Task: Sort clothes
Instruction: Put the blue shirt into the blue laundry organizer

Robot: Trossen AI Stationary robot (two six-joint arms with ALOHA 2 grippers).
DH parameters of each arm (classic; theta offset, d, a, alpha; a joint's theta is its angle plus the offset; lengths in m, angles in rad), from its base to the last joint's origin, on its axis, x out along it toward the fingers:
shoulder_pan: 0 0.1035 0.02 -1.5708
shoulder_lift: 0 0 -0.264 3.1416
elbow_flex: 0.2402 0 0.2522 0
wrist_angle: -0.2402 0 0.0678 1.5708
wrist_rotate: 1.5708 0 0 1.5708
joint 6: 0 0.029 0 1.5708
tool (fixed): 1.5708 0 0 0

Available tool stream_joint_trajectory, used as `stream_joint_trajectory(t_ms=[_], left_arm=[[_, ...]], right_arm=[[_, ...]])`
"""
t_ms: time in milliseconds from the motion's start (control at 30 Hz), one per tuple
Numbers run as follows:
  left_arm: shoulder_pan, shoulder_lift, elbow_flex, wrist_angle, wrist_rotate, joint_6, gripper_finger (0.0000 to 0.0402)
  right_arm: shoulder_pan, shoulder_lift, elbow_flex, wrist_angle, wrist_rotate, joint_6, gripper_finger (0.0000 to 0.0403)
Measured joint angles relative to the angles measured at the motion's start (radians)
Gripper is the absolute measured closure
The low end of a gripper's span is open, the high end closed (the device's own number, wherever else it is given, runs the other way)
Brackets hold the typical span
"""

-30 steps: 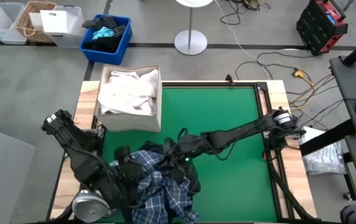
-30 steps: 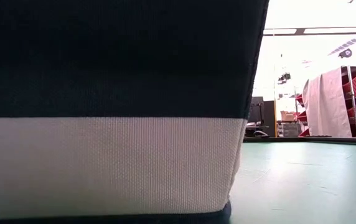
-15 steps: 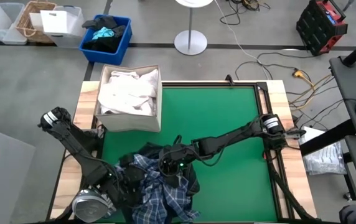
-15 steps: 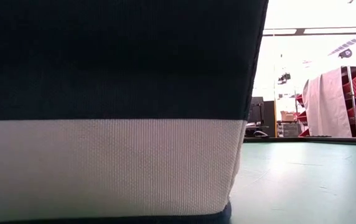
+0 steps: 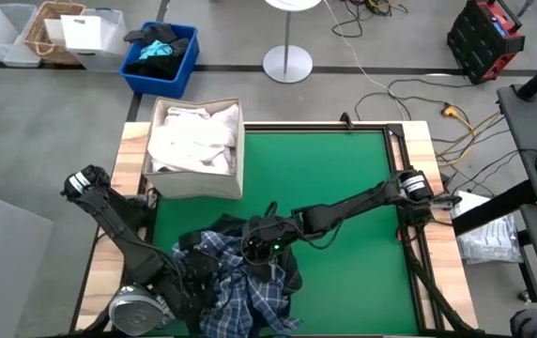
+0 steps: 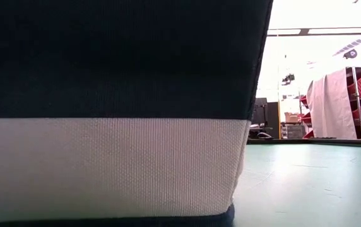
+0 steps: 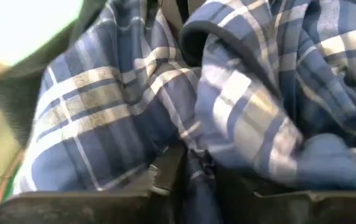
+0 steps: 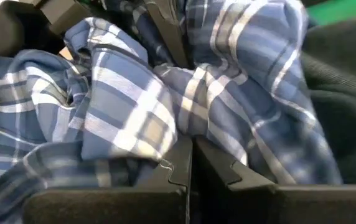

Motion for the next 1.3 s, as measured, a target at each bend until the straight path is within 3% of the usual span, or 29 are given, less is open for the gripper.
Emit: stream_joint_trajectory(t_ms=[433,700,933,1033,1133,1300], left_arm=[[-0.004,0.0,0.158,-0.204,0.032,-0.018,0.024],[-0.013,-0.002,0.252,-0.274,0.033,0.023,0.021],[-0.013,-0.003,0.309,-0.288,0.027,0.103,0.0208],[-0.011,-0.003,0.307,-0.276,-0.019,0.134,0.0215],[-0.004,-0.005,0.265,-0.264,-0.056,0.143,0.0235],[-0.007,-0.005,0.145,-0.162,-0.039,0.154,0.0296]], right_arm=[[0.002,-0.141,-0.002,-0.053,0.037,-0.014,0.039],[0.008,-0.192,-0.001,-0.065,0.087,-0.054,0.039],[0.047,-0.321,0.002,-0.245,0.086,-0.061,0.039],[0.088,-0.369,0.002,-0.339,0.043,-0.044,0.039],[0.151,-0.379,0.002,-0.345,0.021,-0.039,0.039],[0.206,-0.33,0.003,-0.301,0.098,0.014,0.039]])
